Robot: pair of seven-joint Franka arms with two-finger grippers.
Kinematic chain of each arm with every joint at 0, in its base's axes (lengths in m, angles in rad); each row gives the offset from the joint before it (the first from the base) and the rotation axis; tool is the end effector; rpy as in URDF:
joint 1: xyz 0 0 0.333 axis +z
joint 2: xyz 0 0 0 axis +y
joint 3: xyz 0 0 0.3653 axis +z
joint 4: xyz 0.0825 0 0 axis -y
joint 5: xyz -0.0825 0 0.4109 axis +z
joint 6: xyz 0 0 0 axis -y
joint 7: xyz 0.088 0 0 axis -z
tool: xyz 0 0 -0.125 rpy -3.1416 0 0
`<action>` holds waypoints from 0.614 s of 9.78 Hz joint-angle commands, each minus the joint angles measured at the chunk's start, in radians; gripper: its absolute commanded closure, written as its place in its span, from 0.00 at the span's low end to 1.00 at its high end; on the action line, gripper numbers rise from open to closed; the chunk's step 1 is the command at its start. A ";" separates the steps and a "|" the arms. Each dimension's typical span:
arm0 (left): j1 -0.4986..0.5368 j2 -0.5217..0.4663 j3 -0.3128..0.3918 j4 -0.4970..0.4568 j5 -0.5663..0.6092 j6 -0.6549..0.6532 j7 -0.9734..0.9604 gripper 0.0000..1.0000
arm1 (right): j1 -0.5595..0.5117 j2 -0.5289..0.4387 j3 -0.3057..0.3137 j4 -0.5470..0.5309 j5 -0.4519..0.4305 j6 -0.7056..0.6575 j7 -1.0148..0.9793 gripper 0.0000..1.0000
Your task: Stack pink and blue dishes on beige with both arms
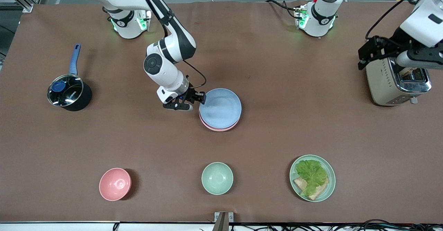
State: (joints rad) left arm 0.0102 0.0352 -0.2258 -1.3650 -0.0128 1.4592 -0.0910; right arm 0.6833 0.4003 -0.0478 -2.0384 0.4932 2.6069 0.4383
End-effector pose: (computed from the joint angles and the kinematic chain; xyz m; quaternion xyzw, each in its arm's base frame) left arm 0.5680 -0.1229 0.7272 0.9975 -0.0629 0.0280 0.0147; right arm 0.5286 0.3844 0.2680 -0.9826 0.1000 -0.0036 0.1567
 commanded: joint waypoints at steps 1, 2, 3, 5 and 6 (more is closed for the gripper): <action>-0.041 -0.058 0.063 -0.097 -0.036 -0.017 0.019 0.00 | -0.008 -0.119 -0.062 -0.013 0.004 -0.103 -0.003 0.00; -0.042 -0.080 0.071 -0.123 -0.036 -0.019 0.022 0.00 | -0.008 -0.217 -0.134 -0.013 -0.077 -0.210 -0.001 0.00; -0.041 -0.103 0.072 -0.153 -0.036 -0.017 0.022 0.00 | -0.011 -0.313 -0.208 -0.003 -0.193 -0.338 0.000 0.00; -0.038 -0.149 0.075 -0.209 -0.024 -0.010 0.028 0.00 | -0.011 -0.423 -0.350 0.090 -0.362 -0.566 -0.003 0.00; -0.038 -0.164 0.080 -0.222 -0.018 -0.005 0.028 0.00 | -0.011 -0.422 -0.386 0.187 -0.446 -0.706 0.000 0.00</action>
State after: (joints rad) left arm -0.0242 -0.0843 -0.1587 -1.5057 -0.0340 1.4412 -0.0827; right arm 0.6647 -0.0157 -0.4068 -1.9223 0.1276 2.0066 0.4250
